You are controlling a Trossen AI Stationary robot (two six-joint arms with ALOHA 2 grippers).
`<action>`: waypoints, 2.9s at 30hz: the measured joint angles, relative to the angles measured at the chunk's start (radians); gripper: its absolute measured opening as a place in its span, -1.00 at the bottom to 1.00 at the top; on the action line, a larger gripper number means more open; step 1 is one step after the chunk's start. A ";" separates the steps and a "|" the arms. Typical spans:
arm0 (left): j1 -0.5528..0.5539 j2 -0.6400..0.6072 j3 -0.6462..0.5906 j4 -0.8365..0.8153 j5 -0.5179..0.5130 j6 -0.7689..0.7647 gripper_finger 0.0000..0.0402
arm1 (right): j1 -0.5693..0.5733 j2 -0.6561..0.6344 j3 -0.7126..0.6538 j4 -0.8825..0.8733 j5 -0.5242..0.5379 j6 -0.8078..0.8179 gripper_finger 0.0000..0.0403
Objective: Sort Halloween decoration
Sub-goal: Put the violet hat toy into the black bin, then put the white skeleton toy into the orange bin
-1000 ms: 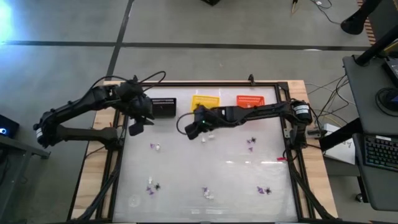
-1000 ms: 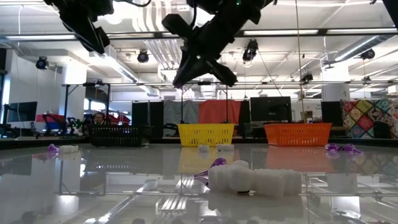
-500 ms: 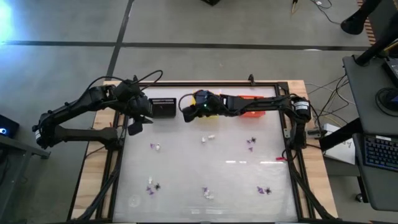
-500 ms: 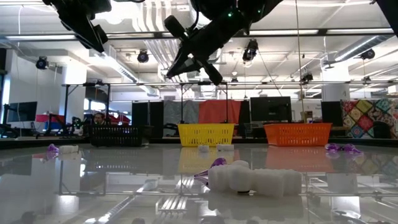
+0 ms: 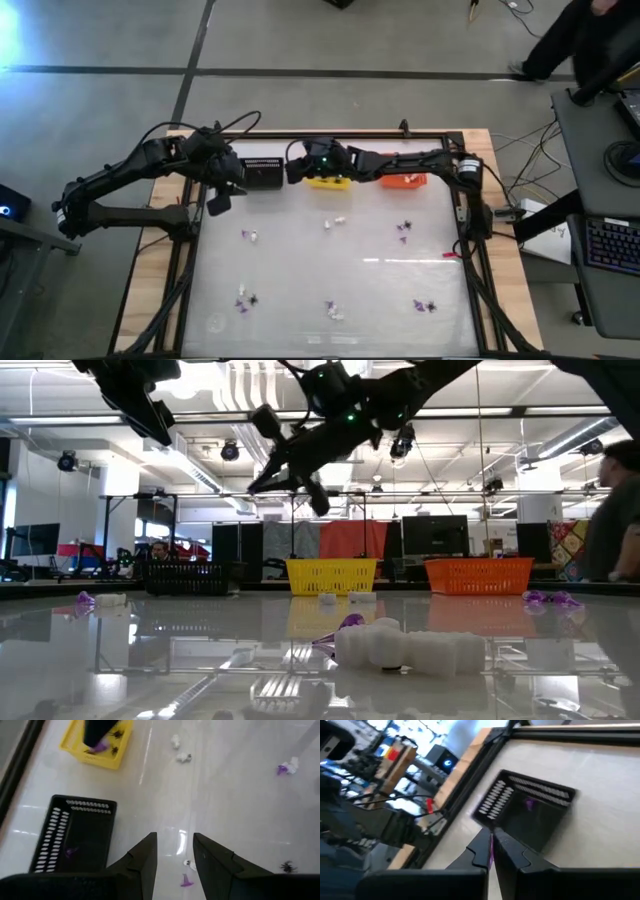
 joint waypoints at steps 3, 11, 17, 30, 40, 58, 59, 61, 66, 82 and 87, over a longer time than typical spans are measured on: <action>0.001 0.000 0.000 0.005 -0.008 -0.002 -0.46 | -0.008 0.063 0.061 0.000 -0.043 -0.004 -0.96; 0.002 -0.006 0.000 0.007 -0.007 -0.027 -0.46 | -0.020 0.245 0.295 -0.056 -0.136 -0.054 -0.96; 0.002 -0.012 0.000 0.000 -0.007 -0.031 -0.46 | -0.030 0.349 0.480 -0.242 -0.154 -0.121 -0.96; 0.002 -0.012 0.000 -0.004 -0.007 -0.030 -0.46 | -0.046 0.381 0.557 -0.327 -0.158 -0.151 -0.95; 0.002 -0.012 0.000 -0.004 -0.007 -0.030 -0.46 | -0.051 0.381 0.549 -0.346 -0.157 -0.182 -0.72; 0.002 -0.011 0.000 -0.059 -0.007 -0.064 -0.46 | -0.103 0.258 0.549 -0.636 -0.417 -0.269 -0.46; 0.002 -0.011 0.000 -0.060 -0.007 -0.064 -0.46 | -0.102 0.244 0.549 -0.678 -0.414 -0.285 -0.46; 0.002 -0.012 0.000 -0.061 -0.004 -0.064 -0.46 | -0.095 0.215 0.549 -0.767 -0.391 -0.318 -0.46; 0.002 -0.014 -0.020 -0.036 -0.003 -0.067 -0.46 | -0.057 0.156 0.549 -1.035 -0.250 -0.392 -0.46; 0.002 -0.093 -0.217 0.052 0.057 -0.115 -0.46 | 0.128 0.134 0.521 -1.543 -0.050 -0.277 -0.46; 0.002 -0.130 -0.221 0.052 0.057 -0.117 -0.46 | 0.201 0.134 0.508 -1.581 -0.048 -0.199 -0.46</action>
